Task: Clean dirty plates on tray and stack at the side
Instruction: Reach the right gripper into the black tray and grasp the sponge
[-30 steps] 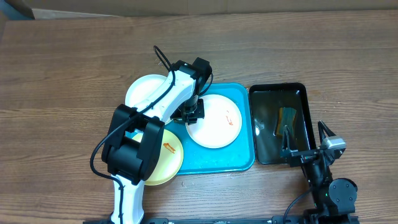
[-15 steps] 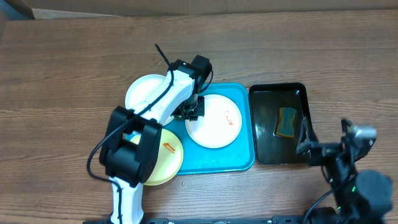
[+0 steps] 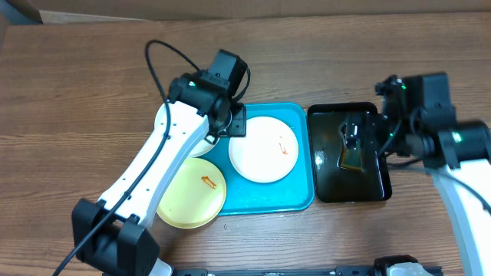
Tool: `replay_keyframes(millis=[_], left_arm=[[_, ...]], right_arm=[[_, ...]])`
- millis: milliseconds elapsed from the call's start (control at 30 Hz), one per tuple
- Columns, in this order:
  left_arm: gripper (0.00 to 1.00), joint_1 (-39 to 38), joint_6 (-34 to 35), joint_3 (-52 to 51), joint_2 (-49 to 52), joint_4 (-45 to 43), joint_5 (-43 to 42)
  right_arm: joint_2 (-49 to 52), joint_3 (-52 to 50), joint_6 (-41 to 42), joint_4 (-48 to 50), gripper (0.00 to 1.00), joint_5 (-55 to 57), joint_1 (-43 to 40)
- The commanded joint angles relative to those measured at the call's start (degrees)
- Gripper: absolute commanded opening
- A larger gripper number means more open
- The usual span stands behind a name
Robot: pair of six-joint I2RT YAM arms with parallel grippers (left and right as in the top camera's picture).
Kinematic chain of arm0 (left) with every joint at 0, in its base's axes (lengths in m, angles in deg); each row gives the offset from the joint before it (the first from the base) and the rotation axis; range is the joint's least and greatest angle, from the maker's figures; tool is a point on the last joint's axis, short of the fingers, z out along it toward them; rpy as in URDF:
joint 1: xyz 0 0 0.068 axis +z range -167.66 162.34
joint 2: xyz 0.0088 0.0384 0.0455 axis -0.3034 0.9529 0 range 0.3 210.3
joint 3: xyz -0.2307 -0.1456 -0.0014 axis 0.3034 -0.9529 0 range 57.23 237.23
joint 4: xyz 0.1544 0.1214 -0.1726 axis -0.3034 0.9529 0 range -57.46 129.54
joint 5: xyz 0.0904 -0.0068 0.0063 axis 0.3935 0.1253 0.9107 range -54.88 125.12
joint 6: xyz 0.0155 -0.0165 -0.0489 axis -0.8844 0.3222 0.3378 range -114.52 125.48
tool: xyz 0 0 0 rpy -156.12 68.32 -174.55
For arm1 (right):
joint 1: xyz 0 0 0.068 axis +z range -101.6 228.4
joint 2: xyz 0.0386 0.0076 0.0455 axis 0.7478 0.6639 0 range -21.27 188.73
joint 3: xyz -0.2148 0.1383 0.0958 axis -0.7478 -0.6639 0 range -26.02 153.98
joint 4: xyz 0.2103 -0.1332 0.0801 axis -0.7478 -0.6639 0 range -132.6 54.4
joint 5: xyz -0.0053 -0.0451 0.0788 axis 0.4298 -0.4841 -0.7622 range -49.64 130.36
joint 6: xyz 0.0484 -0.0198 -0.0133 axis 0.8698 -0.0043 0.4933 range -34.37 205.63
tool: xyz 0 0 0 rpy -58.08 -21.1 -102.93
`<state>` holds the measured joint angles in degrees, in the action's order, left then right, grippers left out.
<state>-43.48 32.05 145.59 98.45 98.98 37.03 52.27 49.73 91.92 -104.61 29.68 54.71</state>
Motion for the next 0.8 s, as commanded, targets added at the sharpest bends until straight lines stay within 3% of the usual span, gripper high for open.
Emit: replay_keyframes(millis=[0, 67, 233, 767], left_arm=[[0.57, -0.2, -0.4, -6.0, 1.9, -3.3, -1.8], [0.58, -0.2, -0.4, -8.3, 1.9, -5.7, -1.8], [0.62, -0.2, -0.4, -13.4, 1.9, -11.7, -1.3], [0.68, -0.2, -0.4, -16.4, 1.9, -17.0, -1.4]], right_arm=[[5.2, 1.8, 3.0, -1.1, 0.76, 0.9, -0.4], [8.4, 1.6, 9.3, -1.8, 0.72, 6.4, -0.4], [16.0, 0.5, 15.0, -3.2, 0.72, 14.8, -0.3], [26.8, -13.4, 15.2, 13.6, 0.7, 15.6, -0.3]])
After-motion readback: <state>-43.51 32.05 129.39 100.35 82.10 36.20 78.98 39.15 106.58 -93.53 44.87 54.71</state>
